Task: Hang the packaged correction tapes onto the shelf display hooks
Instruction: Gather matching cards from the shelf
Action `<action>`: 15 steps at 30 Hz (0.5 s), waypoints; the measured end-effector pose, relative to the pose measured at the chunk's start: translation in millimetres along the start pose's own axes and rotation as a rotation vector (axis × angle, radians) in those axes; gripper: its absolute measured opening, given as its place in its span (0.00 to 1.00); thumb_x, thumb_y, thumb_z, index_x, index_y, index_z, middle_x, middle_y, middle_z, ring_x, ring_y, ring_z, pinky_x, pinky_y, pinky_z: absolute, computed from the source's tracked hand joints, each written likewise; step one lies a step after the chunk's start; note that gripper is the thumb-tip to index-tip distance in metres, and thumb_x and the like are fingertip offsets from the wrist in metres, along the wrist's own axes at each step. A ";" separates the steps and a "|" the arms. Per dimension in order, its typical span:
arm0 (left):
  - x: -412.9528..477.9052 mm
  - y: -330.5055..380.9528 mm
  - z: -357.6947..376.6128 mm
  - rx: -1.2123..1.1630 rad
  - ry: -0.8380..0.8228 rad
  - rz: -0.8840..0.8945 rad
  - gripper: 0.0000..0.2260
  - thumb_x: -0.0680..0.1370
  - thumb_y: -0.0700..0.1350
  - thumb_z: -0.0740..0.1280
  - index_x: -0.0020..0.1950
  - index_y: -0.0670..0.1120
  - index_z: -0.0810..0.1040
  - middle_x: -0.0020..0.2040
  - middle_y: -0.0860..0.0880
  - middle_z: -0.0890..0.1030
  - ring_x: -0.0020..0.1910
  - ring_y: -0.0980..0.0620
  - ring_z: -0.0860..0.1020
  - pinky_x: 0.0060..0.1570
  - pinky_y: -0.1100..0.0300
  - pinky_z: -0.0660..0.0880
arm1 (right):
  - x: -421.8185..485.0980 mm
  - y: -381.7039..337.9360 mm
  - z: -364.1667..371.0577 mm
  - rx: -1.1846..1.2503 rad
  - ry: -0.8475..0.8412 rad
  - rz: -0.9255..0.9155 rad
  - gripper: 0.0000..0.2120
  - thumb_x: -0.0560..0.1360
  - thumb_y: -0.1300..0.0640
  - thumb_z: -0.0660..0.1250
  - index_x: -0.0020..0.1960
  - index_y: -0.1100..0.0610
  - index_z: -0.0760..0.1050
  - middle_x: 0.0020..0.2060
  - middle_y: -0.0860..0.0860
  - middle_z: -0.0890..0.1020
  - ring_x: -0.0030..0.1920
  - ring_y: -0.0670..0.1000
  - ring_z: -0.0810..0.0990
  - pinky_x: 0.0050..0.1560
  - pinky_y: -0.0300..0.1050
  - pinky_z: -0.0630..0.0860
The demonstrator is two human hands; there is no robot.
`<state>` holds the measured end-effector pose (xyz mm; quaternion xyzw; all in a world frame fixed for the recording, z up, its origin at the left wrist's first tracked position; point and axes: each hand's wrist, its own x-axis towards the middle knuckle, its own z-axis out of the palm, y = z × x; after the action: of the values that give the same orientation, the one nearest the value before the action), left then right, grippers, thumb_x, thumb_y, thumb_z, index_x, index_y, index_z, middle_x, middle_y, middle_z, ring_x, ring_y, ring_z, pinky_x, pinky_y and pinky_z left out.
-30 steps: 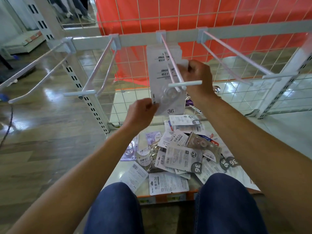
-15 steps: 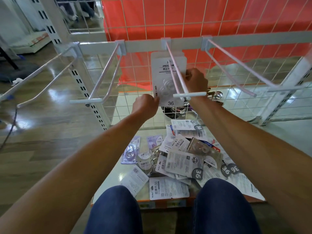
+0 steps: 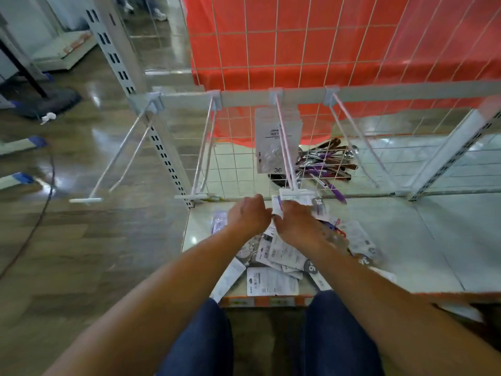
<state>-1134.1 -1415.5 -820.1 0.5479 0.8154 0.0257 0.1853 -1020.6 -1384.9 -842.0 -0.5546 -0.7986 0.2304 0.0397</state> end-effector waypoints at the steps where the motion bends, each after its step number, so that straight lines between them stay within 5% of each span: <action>1: -14.6 2.4 -5.2 0.002 -0.045 0.008 0.15 0.81 0.52 0.59 0.62 0.43 0.72 0.59 0.41 0.78 0.57 0.41 0.77 0.48 0.54 0.71 | -13.5 -5.4 -3.5 -0.029 -0.045 -0.006 0.19 0.79 0.48 0.59 0.64 0.58 0.71 0.61 0.57 0.76 0.61 0.59 0.74 0.59 0.53 0.73; 8: -106.7 20.1 -76.7 0.057 -0.247 0.049 0.11 0.81 0.46 0.58 0.58 0.44 0.76 0.54 0.44 0.79 0.52 0.44 0.79 0.45 0.55 0.73 | -99.4 -52.7 -79.1 0.050 -0.194 0.018 0.10 0.77 0.59 0.61 0.55 0.56 0.77 0.52 0.56 0.81 0.53 0.59 0.80 0.51 0.51 0.77; 12: -147.0 32.8 -141.0 0.077 -0.268 0.102 0.13 0.82 0.46 0.56 0.58 0.44 0.77 0.54 0.45 0.80 0.49 0.45 0.78 0.40 0.55 0.70 | -138.3 -88.9 -147.5 0.065 -0.227 0.047 0.15 0.79 0.60 0.60 0.64 0.57 0.73 0.61 0.57 0.78 0.61 0.59 0.76 0.58 0.52 0.74; 15: -175.1 44.8 -192.0 0.087 -0.265 0.104 0.11 0.82 0.45 0.58 0.58 0.45 0.77 0.52 0.45 0.81 0.48 0.45 0.79 0.41 0.54 0.74 | -161.0 -116.4 -194.2 0.089 -0.210 0.026 0.14 0.79 0.60 0.61 0.63 0.55 0.75 0.58 0.56 0.80 0.56 0.56 0.79 0.54 0.49 0.75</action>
<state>-1099.9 -1524.8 -582.6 0.5953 0.7547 -0.0727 0.2659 -998.2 -1500.0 -590.1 -0.5356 -0.7800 0.3229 -0.0229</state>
